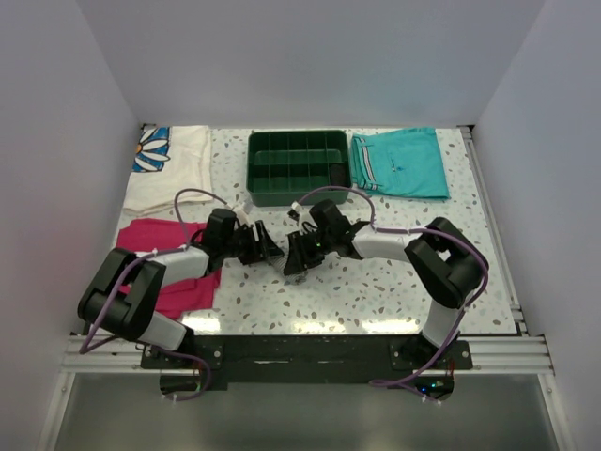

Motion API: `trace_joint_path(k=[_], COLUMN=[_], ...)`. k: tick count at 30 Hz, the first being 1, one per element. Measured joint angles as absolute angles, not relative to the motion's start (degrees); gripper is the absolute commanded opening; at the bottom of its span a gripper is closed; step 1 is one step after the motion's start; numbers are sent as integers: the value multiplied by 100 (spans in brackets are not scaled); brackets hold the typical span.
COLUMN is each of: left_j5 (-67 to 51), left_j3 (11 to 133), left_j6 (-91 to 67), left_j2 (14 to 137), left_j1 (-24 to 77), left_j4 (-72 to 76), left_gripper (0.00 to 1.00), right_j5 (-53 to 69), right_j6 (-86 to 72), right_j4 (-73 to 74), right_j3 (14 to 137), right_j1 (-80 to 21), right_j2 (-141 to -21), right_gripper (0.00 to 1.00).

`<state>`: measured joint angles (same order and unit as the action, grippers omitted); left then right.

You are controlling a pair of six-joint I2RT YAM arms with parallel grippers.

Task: Roll the underwear
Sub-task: Place the underwear in the storage box.

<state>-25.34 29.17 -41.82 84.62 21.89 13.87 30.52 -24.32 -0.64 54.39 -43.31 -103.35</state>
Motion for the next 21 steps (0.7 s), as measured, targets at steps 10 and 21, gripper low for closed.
trace_joint_path(k=[10, 21], left_j5=[-2845, -2875], left_j3=[2847, 2823], left_j6=[-4296, -4309], left_j2=[8809, 8866], left_j1=[2189, 2189], left_j4=[2058, 2261], left_gripper=[31, 21], right_j5=[2670, 2202], right_j6=[-2357, -2386], right_j4=[141, 279], right_j3=[5581, 5612], right_j1=[-4547, -4707], right_j2=[-10333, -10208], right_gripper=[31, 49])
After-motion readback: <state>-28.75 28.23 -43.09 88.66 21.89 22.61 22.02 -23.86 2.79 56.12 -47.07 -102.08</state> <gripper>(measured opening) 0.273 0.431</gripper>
